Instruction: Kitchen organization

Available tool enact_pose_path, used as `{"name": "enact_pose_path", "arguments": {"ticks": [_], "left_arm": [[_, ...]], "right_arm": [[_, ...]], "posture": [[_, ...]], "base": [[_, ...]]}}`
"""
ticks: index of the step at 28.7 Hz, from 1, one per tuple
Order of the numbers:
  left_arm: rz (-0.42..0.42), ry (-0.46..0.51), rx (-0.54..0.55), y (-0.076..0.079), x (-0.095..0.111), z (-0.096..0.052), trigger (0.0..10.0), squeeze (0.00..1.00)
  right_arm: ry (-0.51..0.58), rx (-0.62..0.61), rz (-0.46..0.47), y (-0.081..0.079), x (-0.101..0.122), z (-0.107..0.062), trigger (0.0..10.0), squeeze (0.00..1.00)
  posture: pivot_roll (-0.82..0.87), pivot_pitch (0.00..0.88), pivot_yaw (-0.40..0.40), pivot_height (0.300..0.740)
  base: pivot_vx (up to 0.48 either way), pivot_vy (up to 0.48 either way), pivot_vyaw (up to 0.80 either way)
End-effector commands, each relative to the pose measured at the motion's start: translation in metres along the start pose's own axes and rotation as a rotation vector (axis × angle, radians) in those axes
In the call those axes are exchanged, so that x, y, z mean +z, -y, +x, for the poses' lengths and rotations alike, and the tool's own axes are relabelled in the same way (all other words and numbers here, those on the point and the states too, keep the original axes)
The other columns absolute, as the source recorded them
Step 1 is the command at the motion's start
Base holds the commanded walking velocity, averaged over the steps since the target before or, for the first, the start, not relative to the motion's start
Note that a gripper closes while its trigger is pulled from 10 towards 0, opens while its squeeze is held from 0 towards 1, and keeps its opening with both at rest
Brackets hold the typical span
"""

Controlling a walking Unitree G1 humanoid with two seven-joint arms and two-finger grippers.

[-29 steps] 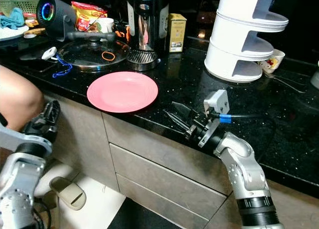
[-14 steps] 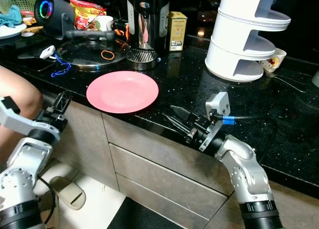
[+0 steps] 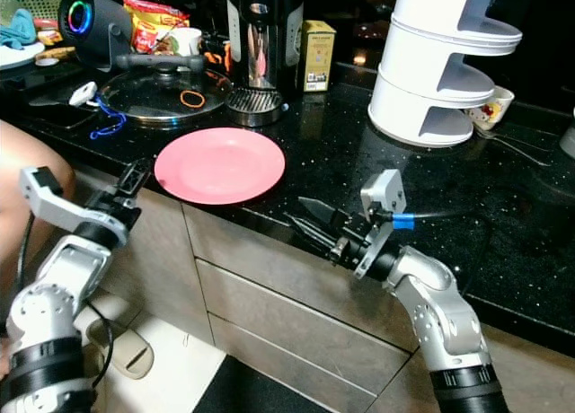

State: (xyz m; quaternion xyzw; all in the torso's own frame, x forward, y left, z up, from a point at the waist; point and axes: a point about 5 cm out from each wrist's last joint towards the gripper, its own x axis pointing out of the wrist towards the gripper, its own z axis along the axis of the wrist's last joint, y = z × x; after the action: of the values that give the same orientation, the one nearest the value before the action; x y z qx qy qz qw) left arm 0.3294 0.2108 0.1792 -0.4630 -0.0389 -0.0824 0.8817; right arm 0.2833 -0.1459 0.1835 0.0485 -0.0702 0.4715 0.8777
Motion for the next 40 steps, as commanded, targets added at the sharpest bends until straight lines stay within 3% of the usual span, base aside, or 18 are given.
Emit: {"name": "enact_pose_path", "arguments": {"ticks": [1, 8, 14, 23, 31, 40], "left_arm": [[-0.014, -0.054, -0.031, 0.006, -0.013, 0.008, 10.0, 0.0], [-0.028, -0.129, -0.081, 0.015, -0.028, 0.016, 10.0, 0.0], [-0.05, -0.173, -0.106, 0.022, -0.042, 0.015, 10.0, 0.0], [-0.062, -0.096, -0.107, 0.044, -0.036, 0.005, 10.0, 0.0], [-0.04, -0.014, 0.023, 0.033, -0.02, -0.009, 10.0, 0.0], [0.102, 0.107, 0.265, -0.002, 0.034, -0.02, 10.0, 0.0]], "right_arm": [[-0.024, 0.004, -0.018, -0.002, 0.001, -0.003, 10.0, 0.0], [-0.034, 0.009, -0.026, -0.003, 0.004, -0.003, 10.0, 0.0], [-0.044, 0.012, -0.03, -0.003, 0.005, -0.006, 10.0, 0.0], [-0.05, 0.012, -0.028, -0.003, 0.005, -0.007, 10.0, 0.0], [-0.055, 0.01, -0.024, -0.003, 0.004, -0.007, 10.0, 0.0], [-0.055, 0.011, -0.022, -0.002, 0.003, -0.005, 10.0, 0.0]], "posture": [[-0.04, 0.0, -0.08, 0.74], [-0.05, 0.0, -0.079, 0.74], [-0.05, 0.0, -0.083, 0.74], [-0.04, 0.0, -0.082, 0.74], [-0.03, 0.0, -0.083, 0.74], [-0.03, 0.0, -0.085, 0.74]], "base": [[0.0, 0.0, 0.0], [0.0, 0.0, 0.0], [0.0, 0.0, 0.0], [0.0, 0.0, 0.0], [0.0, 0.0, 0.0], [0.0, 0.0, 0.0]]}}
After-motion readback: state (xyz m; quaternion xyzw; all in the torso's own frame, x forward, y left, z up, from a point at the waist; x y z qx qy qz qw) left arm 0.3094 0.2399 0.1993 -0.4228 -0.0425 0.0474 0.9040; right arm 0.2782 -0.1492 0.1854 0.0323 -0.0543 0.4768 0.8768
